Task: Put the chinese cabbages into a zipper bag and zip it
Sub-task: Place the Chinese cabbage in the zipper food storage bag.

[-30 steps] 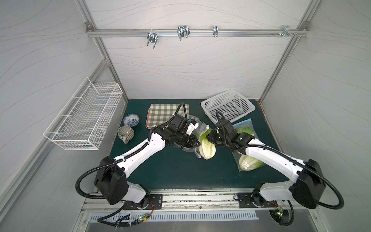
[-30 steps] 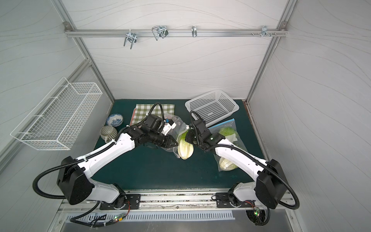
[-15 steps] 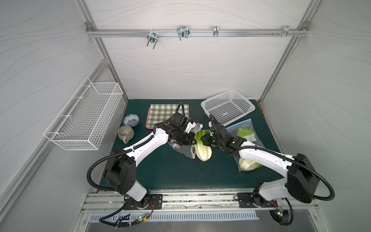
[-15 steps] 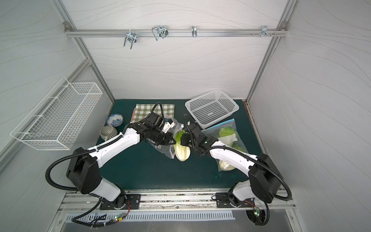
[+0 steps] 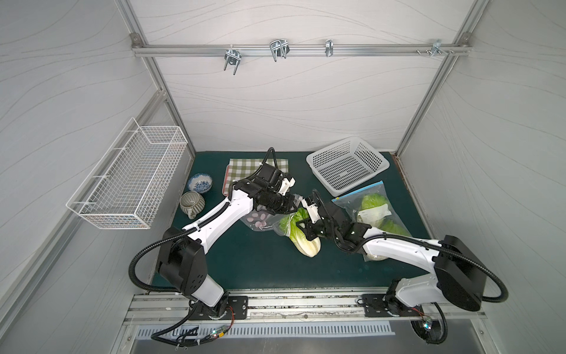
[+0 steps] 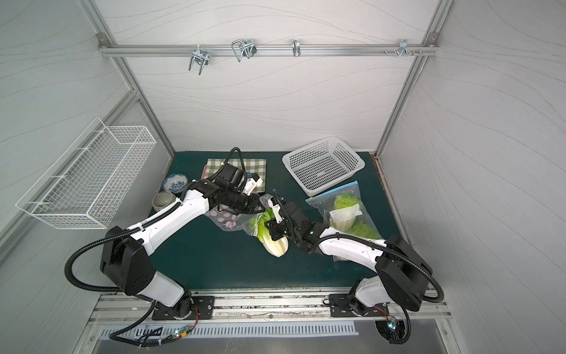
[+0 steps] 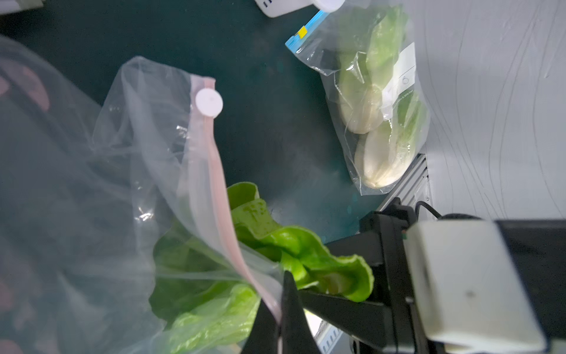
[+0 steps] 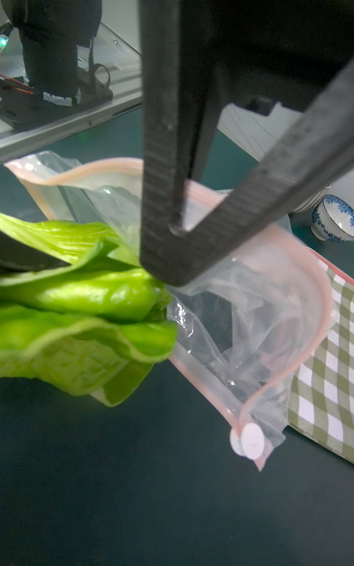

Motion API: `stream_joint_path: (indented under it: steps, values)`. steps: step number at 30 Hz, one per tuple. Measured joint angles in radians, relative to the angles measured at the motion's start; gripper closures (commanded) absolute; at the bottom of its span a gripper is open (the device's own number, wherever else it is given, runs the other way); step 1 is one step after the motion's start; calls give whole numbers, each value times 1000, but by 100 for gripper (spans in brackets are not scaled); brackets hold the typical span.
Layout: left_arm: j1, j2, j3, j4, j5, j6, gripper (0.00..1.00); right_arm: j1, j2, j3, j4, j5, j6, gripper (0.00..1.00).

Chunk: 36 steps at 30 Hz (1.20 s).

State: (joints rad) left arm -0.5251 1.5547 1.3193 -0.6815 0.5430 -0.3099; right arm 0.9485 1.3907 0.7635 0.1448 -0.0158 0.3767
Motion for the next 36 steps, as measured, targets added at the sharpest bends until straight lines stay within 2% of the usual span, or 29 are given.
stream_joint_path:
  steps: [5, 12, 17, 24, 32, 36]
  values:
    - [-29, -1, 13, -1, 48, 0, 96, -12, 15, 26, 7, -68, -34, 100]
    - [-50, -9, 13, 0, 83, 43, 95, -129, 55, 27, 94, -336, 82, 100]
    - [-50, -32, 12, -21, 102, 79, 94, -210, 84, -3, 202, -502, 233, 100]
    - [-80, -66, 11, -85, 161, 121, 93, -325, 179, -19, 500, -652, 513, 100]
    - [-94, -69, 11, -174, 156, 196, 93, -325, 295, -2, 691, -818, 743, 100]
    - [-94, -90, 12, -205, 141, 227, 86, -327, 301, -2, 772, -835, 844, 100]
